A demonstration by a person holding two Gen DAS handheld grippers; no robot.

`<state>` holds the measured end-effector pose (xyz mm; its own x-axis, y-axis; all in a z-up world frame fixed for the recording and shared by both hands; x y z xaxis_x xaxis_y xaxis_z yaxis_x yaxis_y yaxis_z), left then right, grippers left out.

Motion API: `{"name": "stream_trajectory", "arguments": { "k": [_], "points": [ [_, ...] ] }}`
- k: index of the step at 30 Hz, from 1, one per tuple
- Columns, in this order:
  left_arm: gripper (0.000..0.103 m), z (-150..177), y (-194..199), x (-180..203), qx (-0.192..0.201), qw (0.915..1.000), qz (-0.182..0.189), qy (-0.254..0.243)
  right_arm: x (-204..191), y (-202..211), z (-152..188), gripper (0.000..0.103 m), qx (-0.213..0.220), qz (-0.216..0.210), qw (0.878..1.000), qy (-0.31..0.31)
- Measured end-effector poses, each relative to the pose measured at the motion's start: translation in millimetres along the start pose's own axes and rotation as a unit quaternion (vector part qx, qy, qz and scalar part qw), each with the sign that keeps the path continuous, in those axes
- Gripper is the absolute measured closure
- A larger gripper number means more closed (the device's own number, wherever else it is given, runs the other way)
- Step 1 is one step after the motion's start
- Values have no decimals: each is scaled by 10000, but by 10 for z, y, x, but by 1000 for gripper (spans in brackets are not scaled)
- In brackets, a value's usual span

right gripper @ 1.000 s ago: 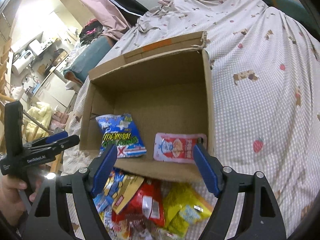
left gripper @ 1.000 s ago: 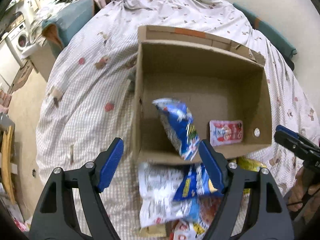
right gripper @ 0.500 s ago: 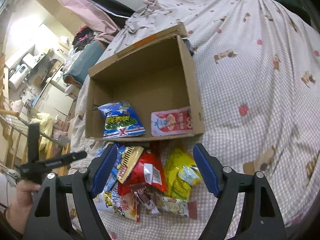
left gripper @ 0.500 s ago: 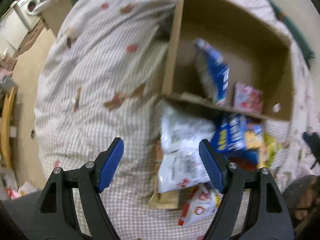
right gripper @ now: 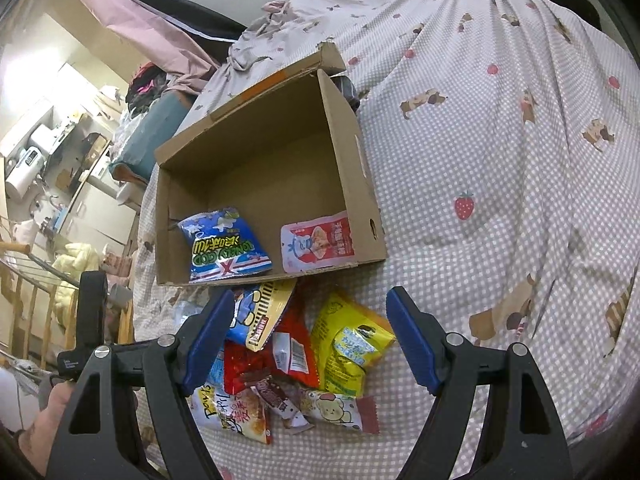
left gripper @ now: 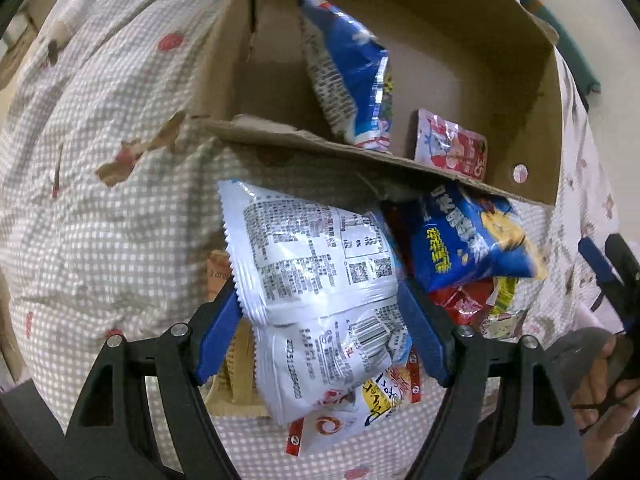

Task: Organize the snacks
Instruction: 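Grasp the white bag with the left gripper while the right grasps a yellow bag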

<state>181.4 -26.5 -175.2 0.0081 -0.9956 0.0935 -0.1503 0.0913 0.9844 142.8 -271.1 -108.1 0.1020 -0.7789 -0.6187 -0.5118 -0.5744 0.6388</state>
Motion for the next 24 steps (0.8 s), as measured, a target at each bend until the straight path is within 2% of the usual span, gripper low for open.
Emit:
{"name": "stream_trajectory", "arguments": {
  "k": [1, 3, 4, 5, 8, 12, 17, 20, 23, 24],
  "points": [
    [29, -1, -13, 37, 3, 10000, 6, -56, 6, -10, 4, 22, -13, 12, 10000, -8],
    [48, -7, -15, 136, 67, 9997, -2, -234, 24, -35, 7, 22, -40, 32, 10000, -31],
    [62, 4, -10, 189, 86, 9994, -26, -342, 31, -48, 9, 22, -56, 47, 10000, -41],
    [68, 16, 13, 255, 144, 9989, -6, -450, 36, -61, 11, 22, -74, 64, 9999, -41],
    [76, 4, 121, 324, 345, 9975, 86, -612, 48, -88, 18, 22, -116, 113, 9999, -31],
    [81, 60, 280, 264, 408, 9973, 172, -588, 61, -105, 22, 22, -131, 141, 9998, -19],
    [81, 87, 592, 46, 762, 9962, 94, -416, 157, -100, 48, 22, -183, 116, 9995, -231],
    [81, 168, 704, -118, 938, 9951, -70, -313, 308, -153, 120, 22, -395, 267, 9975, -524],
    [81, 218, 728, -230, 953, 9953, -79, -144, 434, -269, 221, 24, -742, 354, 9933, -807],
    [81, 236, 727, -267, 937, 9956, -67, -74, 451, -314, 254, 29, -859, 274, 9918, -903]
  ]
}}
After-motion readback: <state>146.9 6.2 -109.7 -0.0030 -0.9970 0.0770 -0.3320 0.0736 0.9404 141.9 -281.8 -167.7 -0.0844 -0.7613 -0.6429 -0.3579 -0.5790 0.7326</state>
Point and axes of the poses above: each gripper's, at about its wrist camera, not at the fingertips, and y roughly against the way its jaws point, x to its right, z to its underside, the point moved 5 cm from there along -y, roughly the way its jaws point, and after that the axes turned 10 degrees about -z, right-handed, at the moved point
